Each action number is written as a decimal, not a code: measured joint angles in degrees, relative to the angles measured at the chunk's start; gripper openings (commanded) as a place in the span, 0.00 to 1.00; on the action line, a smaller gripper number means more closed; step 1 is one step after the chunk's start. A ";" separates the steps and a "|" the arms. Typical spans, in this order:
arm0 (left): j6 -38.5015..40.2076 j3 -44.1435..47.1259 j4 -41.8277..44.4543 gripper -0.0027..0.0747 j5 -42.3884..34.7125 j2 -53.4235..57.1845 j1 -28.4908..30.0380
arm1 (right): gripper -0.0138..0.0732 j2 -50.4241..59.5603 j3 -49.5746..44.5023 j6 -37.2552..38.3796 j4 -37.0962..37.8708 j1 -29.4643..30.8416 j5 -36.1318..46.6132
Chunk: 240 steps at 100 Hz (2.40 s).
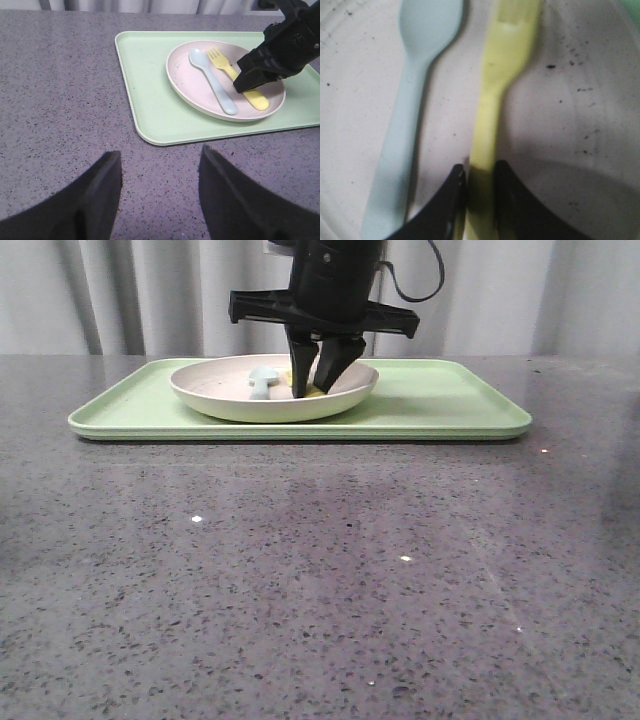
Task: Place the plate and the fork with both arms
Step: 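Lift the yellow fork out of the plate with the right gripper, then lower the fork onto the tray beside the plate and release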
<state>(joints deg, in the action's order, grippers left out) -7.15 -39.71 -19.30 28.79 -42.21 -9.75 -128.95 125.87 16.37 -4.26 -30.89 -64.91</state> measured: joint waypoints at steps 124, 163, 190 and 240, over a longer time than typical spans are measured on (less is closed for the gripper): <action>-0.09 0.00 0.00 0.49 0.00 0.00 0.00 | 0.12 8.00 0.36 0.11 -0.01 12.36 -6.60; -0.09 0.00 0.00 0.49 0.00 0.00 0.00 | 0.32 3.22 0.36 -0.14 0.08 12.40 -6.60; -0.09 0.00 -0.10 0.49 0.00 0.00 0.00 | 0.49 3.08 0.36 -0.21 0.08 12.40 -6.60; -0.09 0.13 -0.10 0.49 -0.59 0.00 0.00 | 0.49 5.81 0.11 -1.50 0.22 11.90 -6.60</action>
<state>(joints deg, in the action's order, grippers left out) -7.24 -39.58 -19.40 28.20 -42.21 -9.75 -123.15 125.97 14.86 -4.05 -18.99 -71.51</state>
